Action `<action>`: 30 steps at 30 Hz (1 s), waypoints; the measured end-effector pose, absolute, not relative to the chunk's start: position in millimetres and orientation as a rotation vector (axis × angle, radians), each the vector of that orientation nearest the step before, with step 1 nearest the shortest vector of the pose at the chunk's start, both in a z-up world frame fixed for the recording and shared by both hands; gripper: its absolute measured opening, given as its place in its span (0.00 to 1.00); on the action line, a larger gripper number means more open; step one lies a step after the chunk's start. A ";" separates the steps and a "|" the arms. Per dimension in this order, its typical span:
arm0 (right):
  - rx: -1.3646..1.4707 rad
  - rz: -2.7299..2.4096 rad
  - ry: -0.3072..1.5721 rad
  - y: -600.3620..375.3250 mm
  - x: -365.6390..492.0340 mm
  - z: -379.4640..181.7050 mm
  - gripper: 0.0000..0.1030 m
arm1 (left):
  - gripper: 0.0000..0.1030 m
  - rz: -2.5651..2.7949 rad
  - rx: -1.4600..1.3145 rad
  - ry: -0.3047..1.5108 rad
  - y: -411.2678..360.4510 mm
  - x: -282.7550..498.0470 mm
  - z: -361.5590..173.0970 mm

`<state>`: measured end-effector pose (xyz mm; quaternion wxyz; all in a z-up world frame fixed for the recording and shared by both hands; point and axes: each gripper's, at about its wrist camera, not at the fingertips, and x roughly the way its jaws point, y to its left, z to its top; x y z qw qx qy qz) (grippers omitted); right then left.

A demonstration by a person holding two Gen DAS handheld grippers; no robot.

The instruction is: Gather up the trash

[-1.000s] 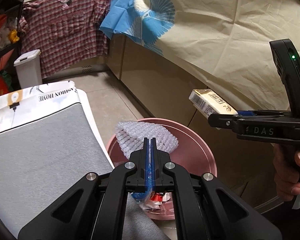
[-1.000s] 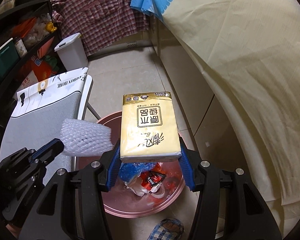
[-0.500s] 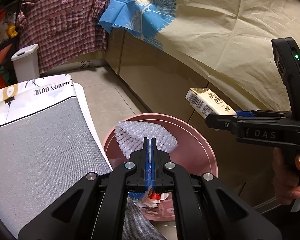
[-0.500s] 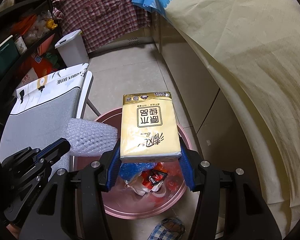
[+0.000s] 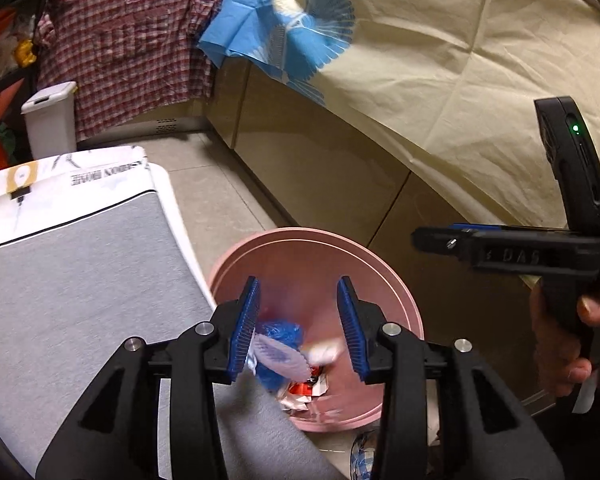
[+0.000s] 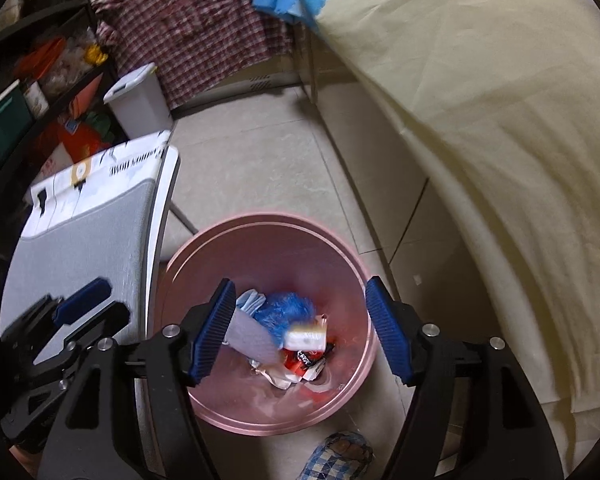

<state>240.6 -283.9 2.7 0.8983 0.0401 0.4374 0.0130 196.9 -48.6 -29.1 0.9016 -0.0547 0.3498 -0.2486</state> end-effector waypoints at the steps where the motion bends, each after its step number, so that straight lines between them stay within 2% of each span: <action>1: 0.087 0.018 0.896 -285.8 238.6 7.2 0.65 | 0.38 -0.500 -0.115 0.722 -45.2 194.2 -27.6; 4: 0.118 0.004 0.866 -288.3 230.4 23.0 0.65 | 0.42 -0.466 -0.119 0.714 -36.4 186.1 -21.8; 8: 0.132 -0.003 0.802 -283.0 208.0 59.5 0.67 | 0.54 -0.395 -0.143 0.686 -19.0 170.3 -0.5; 14: 0.086 -0.026 0.705 -277.8 163.7 120.3 0.81 | 0.68 -0.288 -0.195 0.653 4.6 134.5 36.8; 20: 0.054 -0.002 0.718 -270.8 105.3 150.2 0.89 | 0.77 -0.232 -0.154 0.644 9.4 79.5 58.6; 24: 0.010 0.003 0.681 -255.9 47.2 144.5 0.94 | 0.81 -0.180 -0.132 0.643 15.7 43.8 68.9; 30: 0.062 -0.042 0.696 -250.4 -11.9 96.2 0.95 | 0.82 -0.142 -0.128 0.652 27.1 -3.2 71.1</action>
